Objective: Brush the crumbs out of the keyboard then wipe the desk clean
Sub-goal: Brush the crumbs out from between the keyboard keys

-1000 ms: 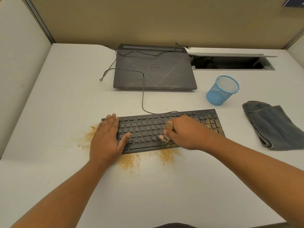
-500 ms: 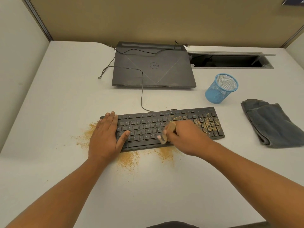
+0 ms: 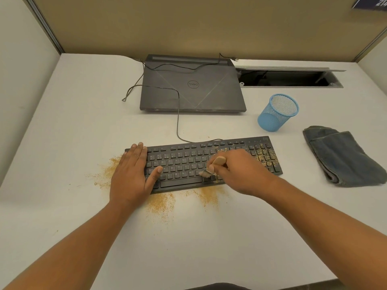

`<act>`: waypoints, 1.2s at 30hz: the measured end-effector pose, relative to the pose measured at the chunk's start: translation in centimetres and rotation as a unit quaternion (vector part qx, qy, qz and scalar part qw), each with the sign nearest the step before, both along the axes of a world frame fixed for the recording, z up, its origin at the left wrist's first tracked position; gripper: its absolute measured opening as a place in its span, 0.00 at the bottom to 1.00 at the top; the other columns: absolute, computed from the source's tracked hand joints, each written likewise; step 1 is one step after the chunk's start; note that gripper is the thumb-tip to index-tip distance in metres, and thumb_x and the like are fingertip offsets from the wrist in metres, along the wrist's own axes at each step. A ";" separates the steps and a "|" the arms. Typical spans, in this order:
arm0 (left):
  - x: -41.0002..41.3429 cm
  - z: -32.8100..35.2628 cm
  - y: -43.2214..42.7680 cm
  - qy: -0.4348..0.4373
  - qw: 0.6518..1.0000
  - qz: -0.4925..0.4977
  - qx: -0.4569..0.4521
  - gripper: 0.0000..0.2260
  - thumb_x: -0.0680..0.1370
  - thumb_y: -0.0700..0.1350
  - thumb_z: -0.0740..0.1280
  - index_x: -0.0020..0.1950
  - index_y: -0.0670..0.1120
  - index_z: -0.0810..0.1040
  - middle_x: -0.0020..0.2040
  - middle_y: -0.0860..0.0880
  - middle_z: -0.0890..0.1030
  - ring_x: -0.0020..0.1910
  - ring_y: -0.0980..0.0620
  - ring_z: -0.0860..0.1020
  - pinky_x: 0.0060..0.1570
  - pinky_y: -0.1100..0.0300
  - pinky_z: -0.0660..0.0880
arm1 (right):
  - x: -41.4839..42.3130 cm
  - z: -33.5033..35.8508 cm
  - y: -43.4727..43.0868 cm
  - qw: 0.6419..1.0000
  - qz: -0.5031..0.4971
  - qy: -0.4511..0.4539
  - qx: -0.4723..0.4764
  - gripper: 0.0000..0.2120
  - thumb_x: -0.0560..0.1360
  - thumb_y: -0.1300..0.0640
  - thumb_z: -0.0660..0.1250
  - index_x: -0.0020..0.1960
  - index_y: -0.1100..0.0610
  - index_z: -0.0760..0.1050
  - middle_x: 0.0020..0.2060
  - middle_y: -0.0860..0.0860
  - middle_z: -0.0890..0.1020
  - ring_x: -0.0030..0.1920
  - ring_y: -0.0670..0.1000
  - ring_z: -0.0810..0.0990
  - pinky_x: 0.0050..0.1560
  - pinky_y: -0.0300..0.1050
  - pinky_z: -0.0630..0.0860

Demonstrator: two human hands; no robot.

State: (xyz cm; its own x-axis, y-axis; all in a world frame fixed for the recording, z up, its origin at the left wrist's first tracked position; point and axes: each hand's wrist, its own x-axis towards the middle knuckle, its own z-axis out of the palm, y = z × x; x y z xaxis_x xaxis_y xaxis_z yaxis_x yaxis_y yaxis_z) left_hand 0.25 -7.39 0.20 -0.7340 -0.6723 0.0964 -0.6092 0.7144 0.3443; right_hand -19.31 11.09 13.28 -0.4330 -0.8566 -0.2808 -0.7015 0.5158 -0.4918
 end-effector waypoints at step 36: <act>0.0 -0.2 -0.1 0.007 1.000 -0.004 -0.005 0.38 0.79 0.69 0.42 0.78 0.44 0.60 0.79 0.47 0.60 0.79 0.50 0.54 0.77 0.50 0.52 | -0.2 -2.5 2.8 0.993 -0.073 0.053 -0.077 0.13 0.81 0.53 0.61 0.47 0.55 0.83 0.33 0.45 0.82 0.31 0.41 0.76 0.31 0.34 0.66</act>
